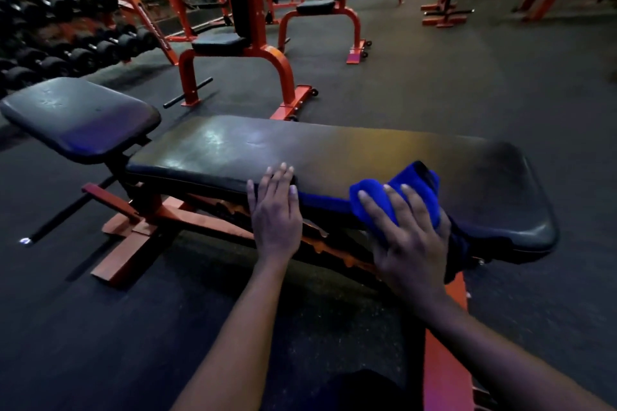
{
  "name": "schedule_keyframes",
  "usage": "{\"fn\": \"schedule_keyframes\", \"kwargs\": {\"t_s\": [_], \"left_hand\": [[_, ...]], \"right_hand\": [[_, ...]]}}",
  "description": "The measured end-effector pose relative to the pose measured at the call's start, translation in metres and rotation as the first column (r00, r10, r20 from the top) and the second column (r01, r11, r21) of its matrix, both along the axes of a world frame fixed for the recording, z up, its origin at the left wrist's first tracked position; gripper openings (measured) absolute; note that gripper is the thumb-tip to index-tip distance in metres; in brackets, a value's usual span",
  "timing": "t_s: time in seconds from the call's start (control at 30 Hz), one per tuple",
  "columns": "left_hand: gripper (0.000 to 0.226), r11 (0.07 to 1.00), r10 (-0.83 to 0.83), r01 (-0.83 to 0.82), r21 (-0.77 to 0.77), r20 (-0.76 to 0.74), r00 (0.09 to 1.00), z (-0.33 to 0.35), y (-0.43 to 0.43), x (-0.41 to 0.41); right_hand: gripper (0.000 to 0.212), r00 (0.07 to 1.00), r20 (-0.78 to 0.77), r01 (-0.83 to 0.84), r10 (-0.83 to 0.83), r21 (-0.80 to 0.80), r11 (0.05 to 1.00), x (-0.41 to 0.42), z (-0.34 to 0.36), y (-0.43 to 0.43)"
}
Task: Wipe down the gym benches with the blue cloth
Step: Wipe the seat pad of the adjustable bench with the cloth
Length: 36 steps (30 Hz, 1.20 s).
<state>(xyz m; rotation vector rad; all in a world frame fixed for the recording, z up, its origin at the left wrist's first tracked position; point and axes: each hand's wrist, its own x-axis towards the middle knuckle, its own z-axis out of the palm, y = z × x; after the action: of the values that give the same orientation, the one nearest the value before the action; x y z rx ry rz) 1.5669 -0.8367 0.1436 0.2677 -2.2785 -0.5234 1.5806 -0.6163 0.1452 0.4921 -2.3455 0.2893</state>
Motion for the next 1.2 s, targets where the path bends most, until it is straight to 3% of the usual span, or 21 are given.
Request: {"fn": "schedule_keyframes", "kwargs": {"t_s": [0.07,0.13,0.23,0.3,0.37,0.47,0.5,0.63,0.67,0.77,0.8,0.9,0.97,1.1,1.2], "left_hand": [[0.049,1.000,0.013,-0.013,0.013,-0.006,1.000,-0.002,0.002,-0.001],[0.050,1.000,0.025,-0.025,0.011,-0.010,1.000,-0.005,0.002,-0.001],[0.050,0.999,0.037,-0.036,0.019,-0.009,0.999,-0.003,0.004,-0.002],[0.046,0.996,0.069,-0.069,0.052,-0.011,0.998,0.000,0.011,-0.003],[0.043,0.995,0.078,-0.077,0.058,-0.024,0.997,0.002,0.023,-0.003],[0.043,0.998,-0.034,0.037,0.049,-0.054,0.998,0.014,0.056,-0.007],[0.044,0.995,-0.081,0.084,0.046,-0.057,0.995,0.019,0.069,-0.010],[0.044,0.977,-0.213,0.213,0.028,-0.002,0.977,0.036,0.116,-0.019],[0.042,0.978,-0.210,0.210,0.008,0.034,0.977,0.034,0.119,-0.020],[0.041,0.982,-0.164,0.171,-0.077,0.086,0.983,0.026,0.120,-0.020],[0.042,0.984,-0.153,0.160,-0.079,0.082,0.985,0.025,0.120,-0.020],[0.041,0.987,-0.144,0.149,-0.068,0.068,0.987,0.025,0.123,-0.021],[0.041,0.985,-0.148,0.153,-0.078,0.066,0.987,0.024,0.122,-0.022],[0.040,0.987,-0.148,0.150,-0.057,0.044,0.988,0.021,0.123,-0.024],[0.040,0.987,-0.153,0.154,-0.035,0.033,0.988,0.021,0.124,-0.024]], "right_hand": [[0.046,0.989,0.020,0.145,-0.144,-0.154,0.977,0.004,-0.004,-0.021],[0.044,0.984,0.055,0.175,-0.167,-0.212,0.962,0.004,-0.003,-0.051],[0.047,0.996,0.046,0.074,-0.070,-0.099,0.992,0.003,-0.006,-0.044],[0.050,0.996,0.021,0.091,-0.089,-0.098,0.991,0.003,-0.009,-0.007],[0.044,0.979,0.016,0.202,-0.205,-0.275,0.940,0.003,-0.012,0.025],[0.036,0.921,0.107,0.377,-0.375,-0.491,0.786,-0.003,-0.005,0.011],[0.035,0.910,0.120,0.403,-0.396,-0.479,0.780,-0.004,0.000,-0.001],[0.039,0.955,0.033,0.295,-0.296,-0.247,0.923,-0.002,-0.001,0.027],[0.038,0.941,0.048,0.335,-0.336,-0.295,0.895,-0.004,-0.002,0.047],[0.037,0.849,0.217,0.508,-0.482,-0.590,0.627,-0.005,0.002,0.074],[0.037,0.839,0.239,0.524,-0.488,-0.593,0.611,-0.004,0.005,0.068],[0.036,0.912,0.122,0.408,-0.393,-0.380,0.830,0.000,0.002,0.067],[0.037,0.933,0.145,0.361,-0.330,-0.341,0.868,-0.003,0.006,0.093],[0.036,0.897,0.356,0.441,-0.263,-0.673,0.593,-0.014,0.018,0.115],[0.042,0.888,0.383,0.458,-0.254,-0.687,0.565,-0.012,0.018,0.105]]}}
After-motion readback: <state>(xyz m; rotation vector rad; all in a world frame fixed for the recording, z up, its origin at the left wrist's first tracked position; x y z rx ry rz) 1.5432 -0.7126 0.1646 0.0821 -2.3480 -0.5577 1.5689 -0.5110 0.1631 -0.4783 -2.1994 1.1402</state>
